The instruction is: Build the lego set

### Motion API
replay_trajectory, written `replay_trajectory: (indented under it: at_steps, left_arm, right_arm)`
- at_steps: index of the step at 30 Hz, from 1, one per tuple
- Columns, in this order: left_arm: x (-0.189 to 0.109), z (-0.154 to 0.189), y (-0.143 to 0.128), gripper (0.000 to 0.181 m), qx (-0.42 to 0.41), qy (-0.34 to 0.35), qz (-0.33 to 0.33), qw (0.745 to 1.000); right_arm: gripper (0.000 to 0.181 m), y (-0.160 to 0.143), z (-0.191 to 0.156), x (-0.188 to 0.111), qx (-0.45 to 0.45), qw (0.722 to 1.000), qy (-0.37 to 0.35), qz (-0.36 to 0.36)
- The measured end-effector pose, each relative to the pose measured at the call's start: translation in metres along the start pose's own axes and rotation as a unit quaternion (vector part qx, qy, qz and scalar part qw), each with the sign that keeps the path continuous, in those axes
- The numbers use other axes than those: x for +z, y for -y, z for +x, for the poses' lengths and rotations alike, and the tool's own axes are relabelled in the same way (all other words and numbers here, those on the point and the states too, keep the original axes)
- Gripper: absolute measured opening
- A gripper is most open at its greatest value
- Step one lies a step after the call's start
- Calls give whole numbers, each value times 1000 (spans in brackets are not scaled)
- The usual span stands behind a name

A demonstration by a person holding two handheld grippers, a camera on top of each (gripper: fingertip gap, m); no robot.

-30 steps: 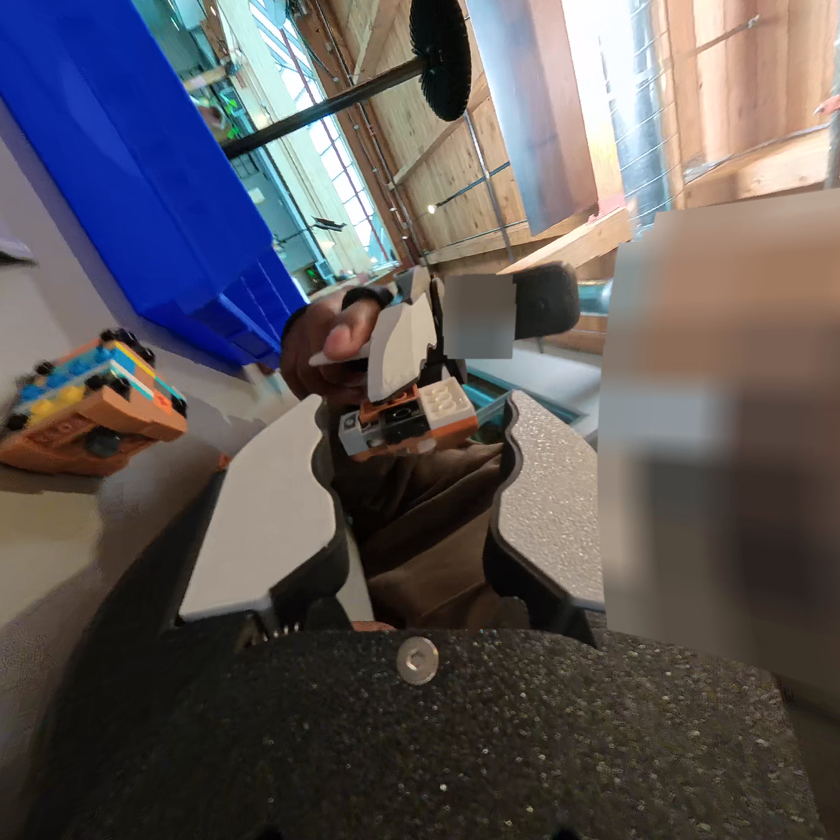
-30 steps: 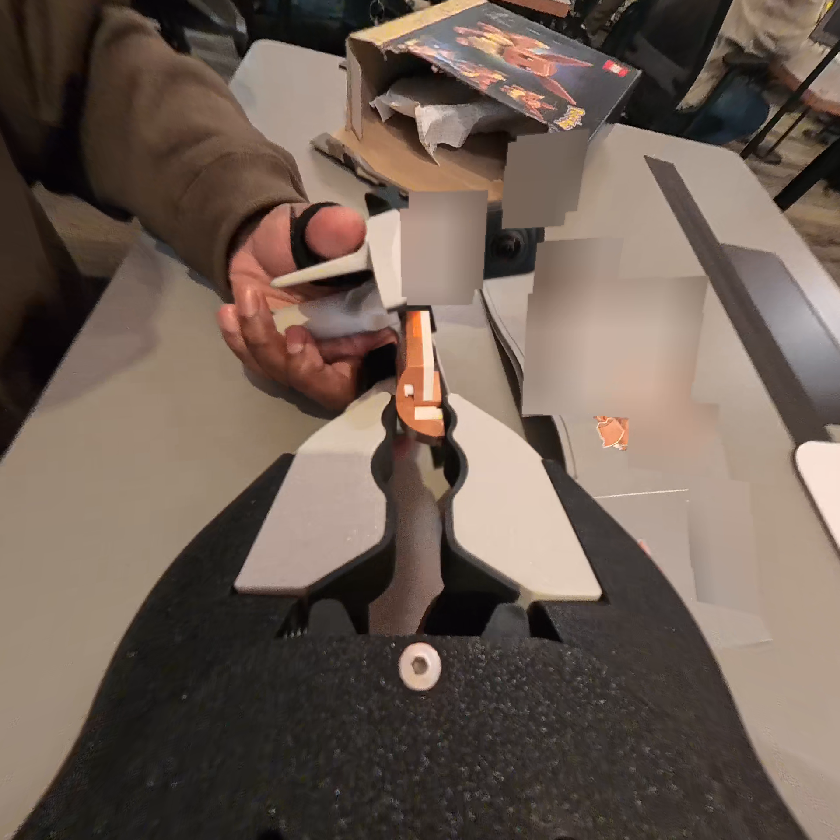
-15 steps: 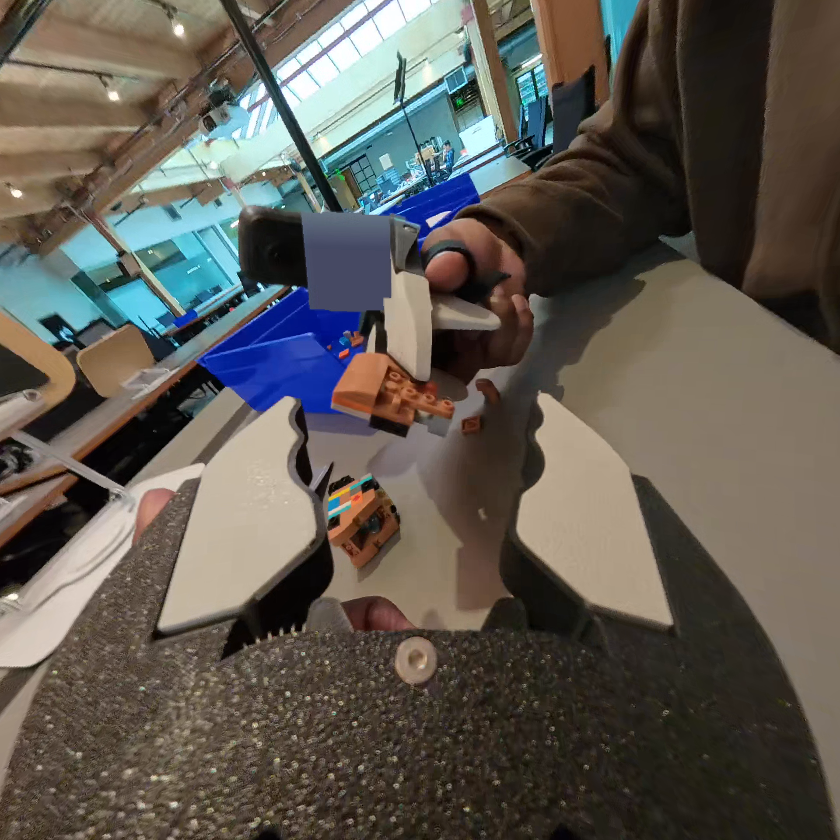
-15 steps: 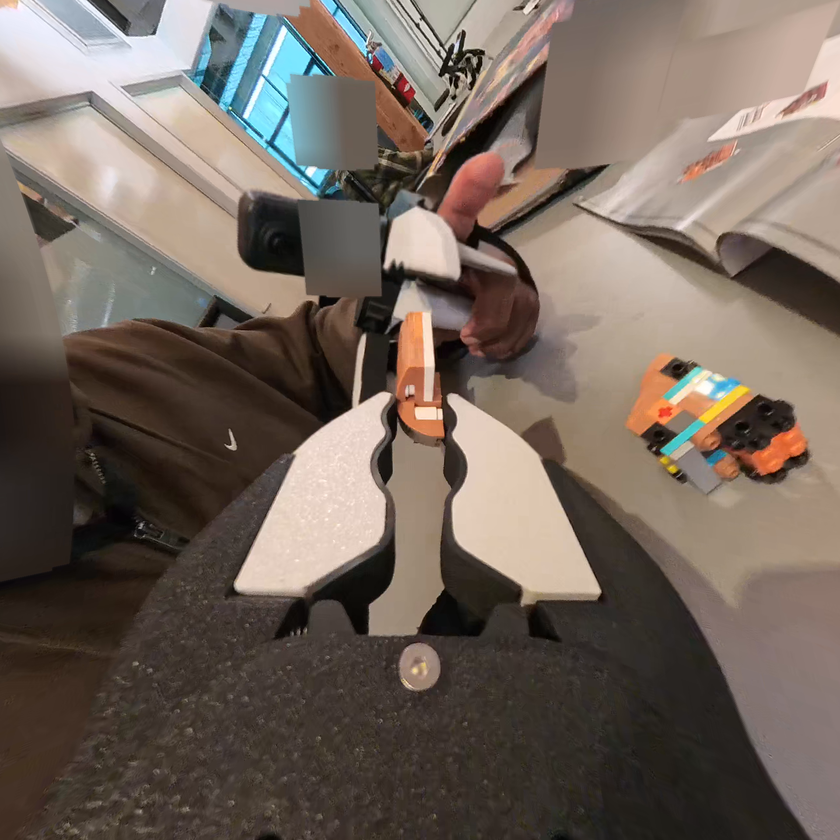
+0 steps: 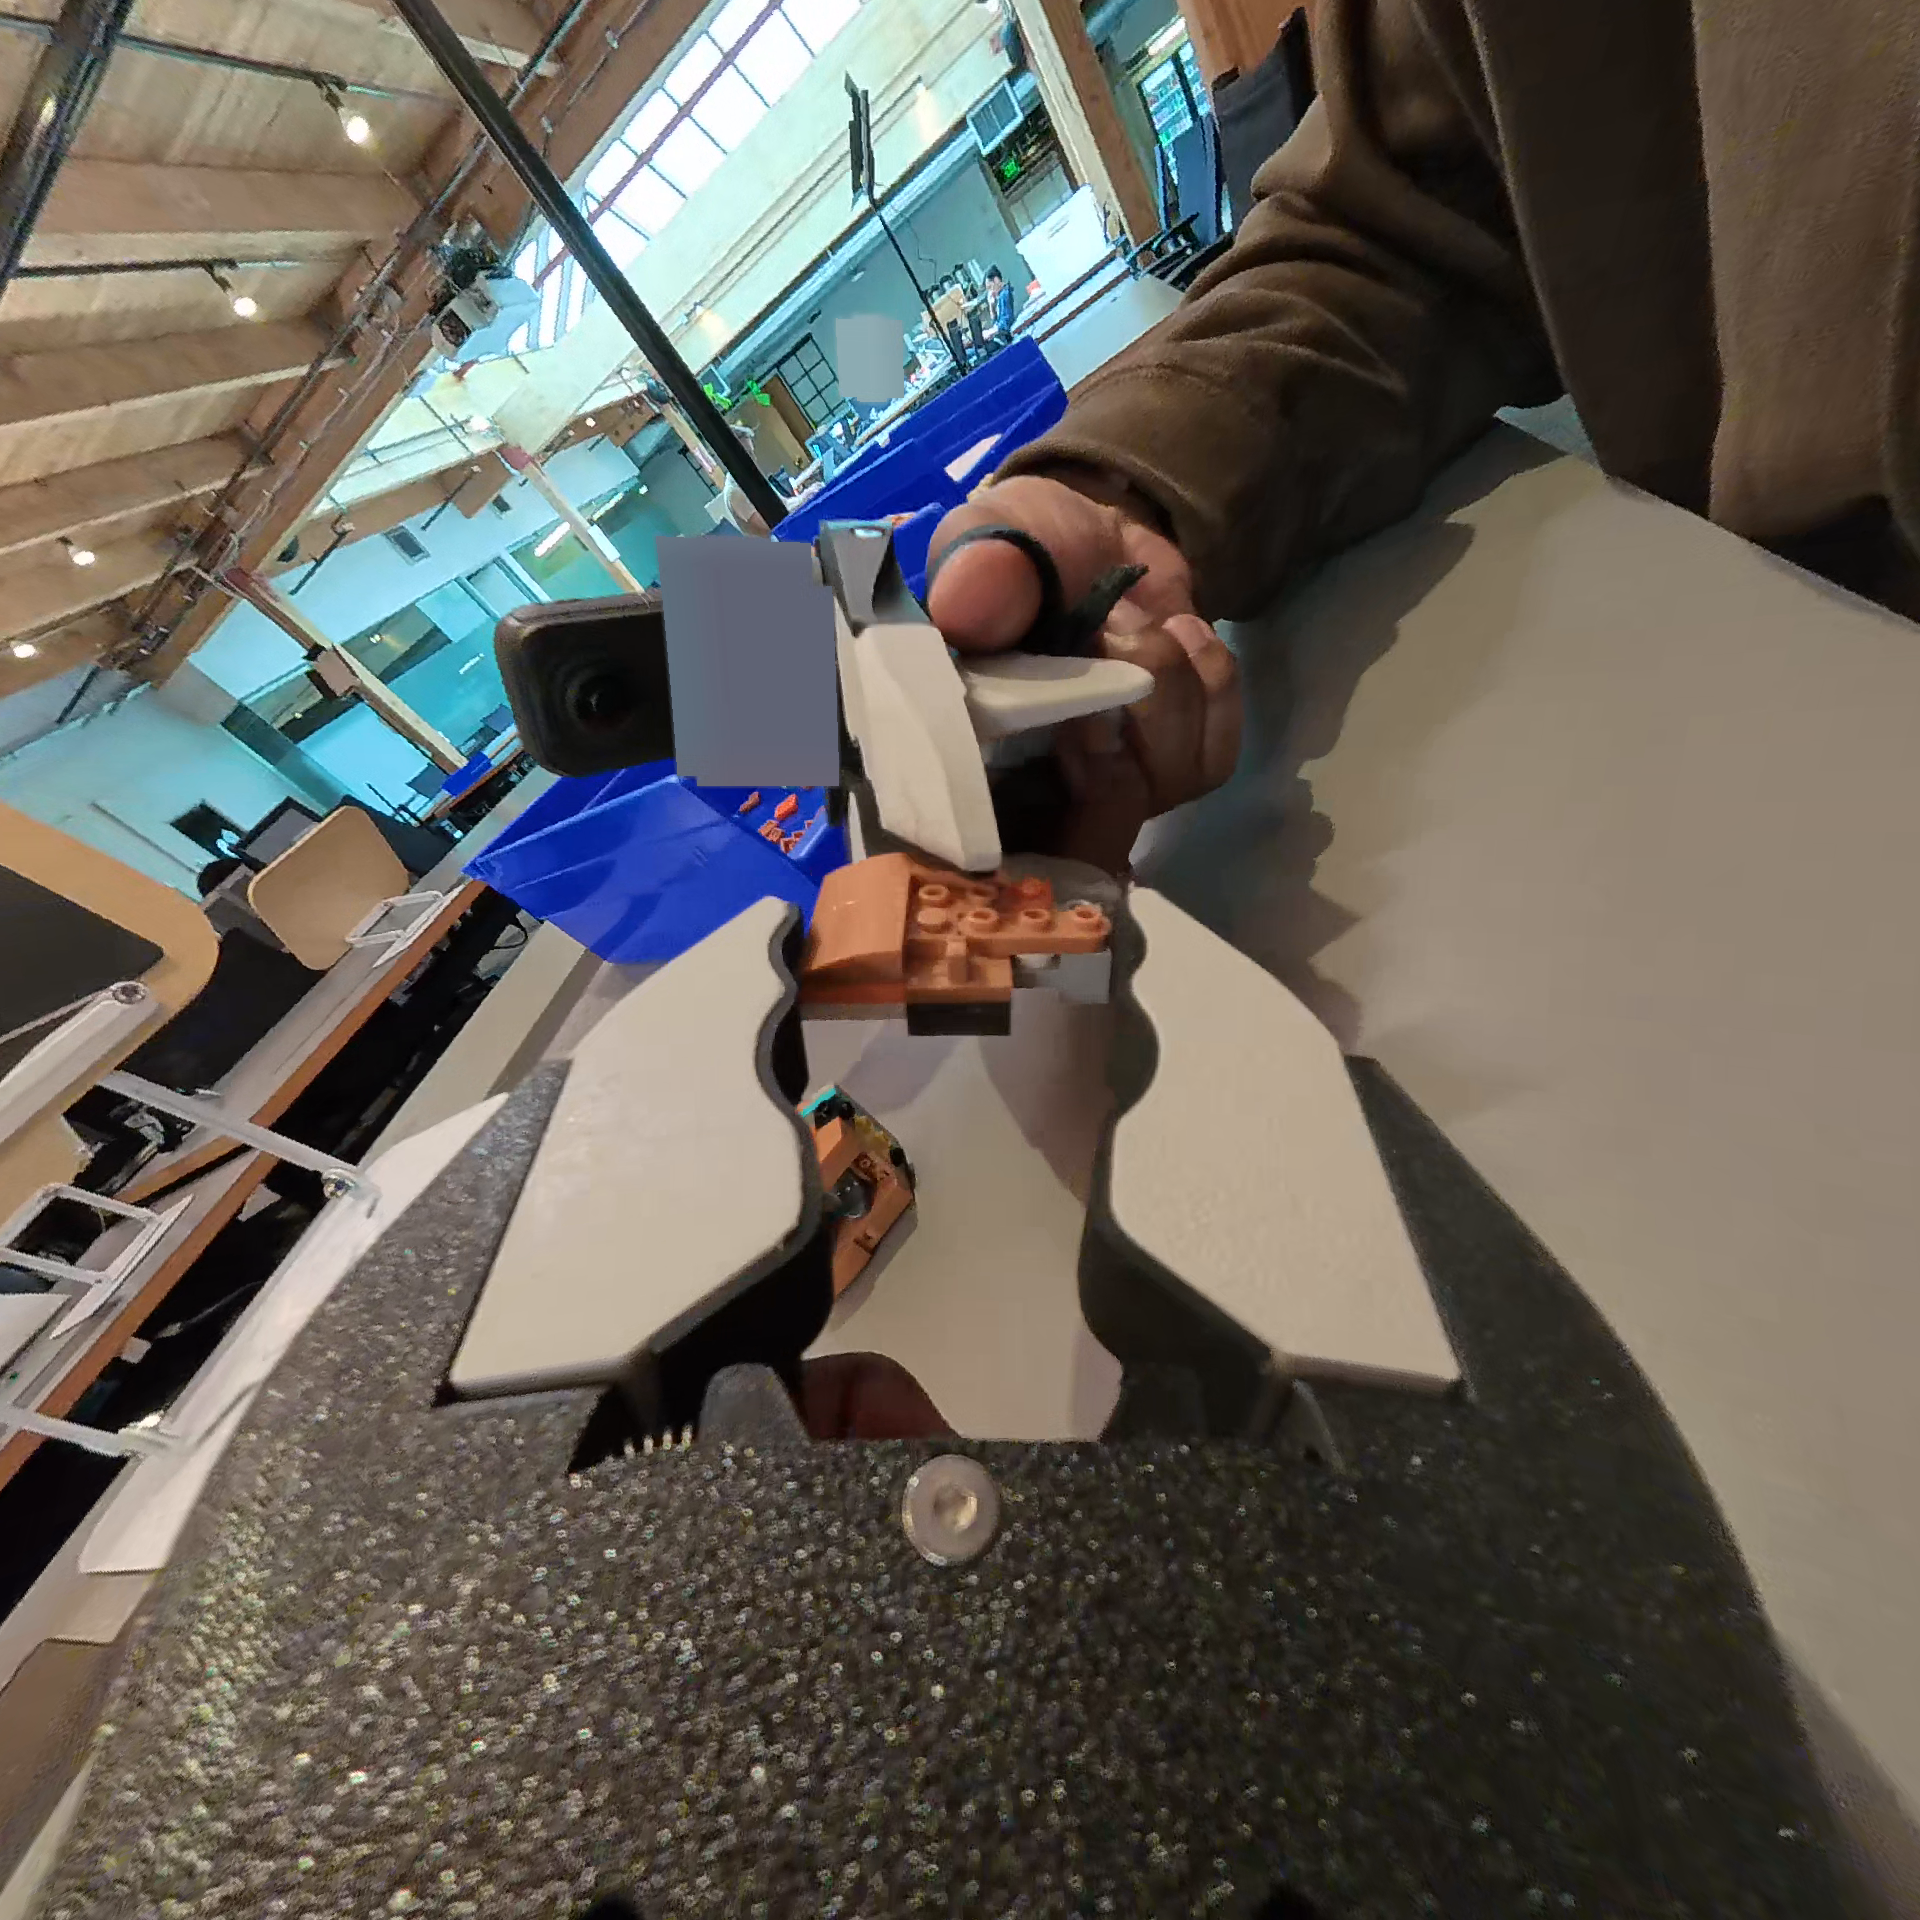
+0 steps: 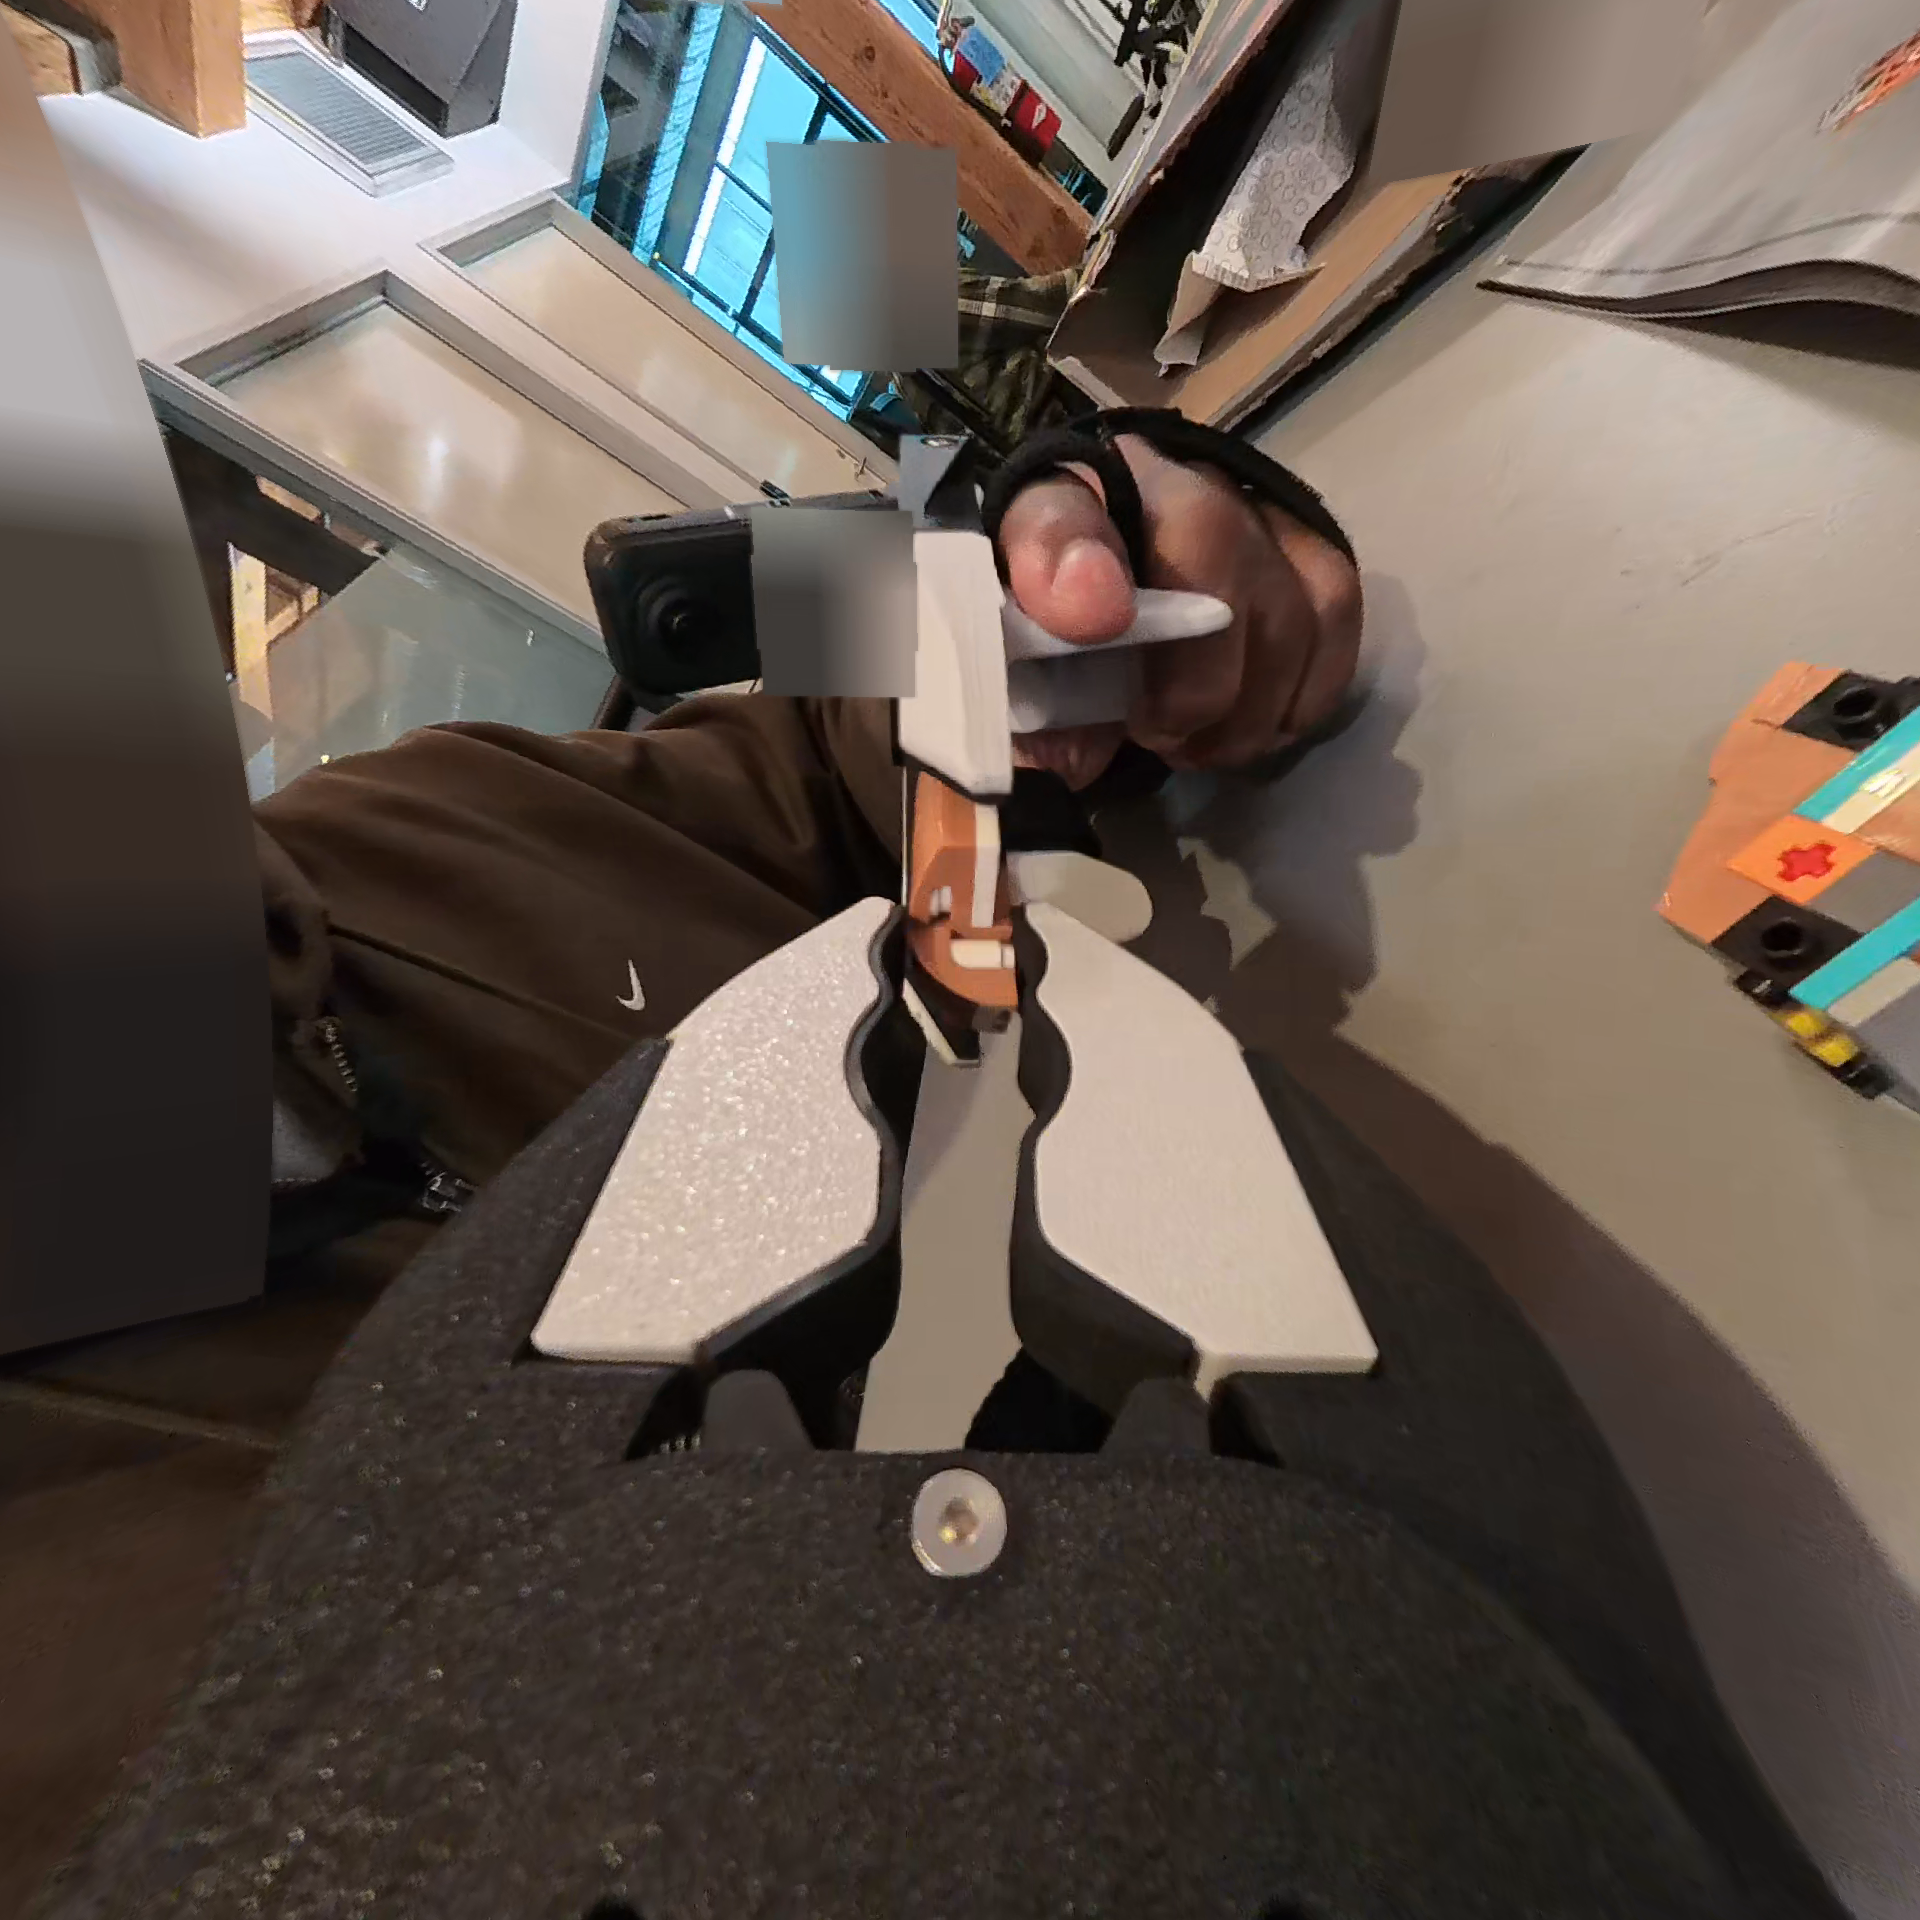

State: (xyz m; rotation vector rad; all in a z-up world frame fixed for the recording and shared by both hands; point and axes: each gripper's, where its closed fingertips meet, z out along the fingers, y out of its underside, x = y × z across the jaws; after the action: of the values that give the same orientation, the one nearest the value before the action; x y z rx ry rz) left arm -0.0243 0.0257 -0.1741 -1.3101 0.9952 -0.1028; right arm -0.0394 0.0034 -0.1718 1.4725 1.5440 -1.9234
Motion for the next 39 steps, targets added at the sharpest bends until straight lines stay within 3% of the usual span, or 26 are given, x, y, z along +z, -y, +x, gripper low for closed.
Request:
replay_trajectory:
  at_steps: [5,8,10,13,15,20,33,39]
  left_arm:
    - [1,-1,-9,56,-20,-1,-25,999]
    - [-1,-7,-13,56,-55,4,-31,998]
    - [-1,-9,-14,56,-81,2,-32,996]
    - [-1,-11,-17,56,-106,-3,-41,994]
    - [0,-11,-18,56,-118,-6,-48,992]
    - [3,-7,-23,56,-147,-24,-74,986]
    - [4,-2,-22,56,-189,-42,-85,977]
    - [8,12,-43,57,-233,-73,-174,954]
  right_arm:
    - [45,3,8,-11,-58,997,-50,-16]
    - [48,7,11,-32,-132,985,-109,-32]
    - [46,6,23,-53,-201,959,-187,-65]
    - [43,0,48,-94,-295,887,-328,-137]
    - [43,-8,59,-113,-311,855,-376,-177]
    - [39,-36,72,-121,-308,836,-382,-247]
    - [16,-57,82,-103,-310,818,-379,-301]
    - [15,-57,81,-101,-315,816,-380,-301]
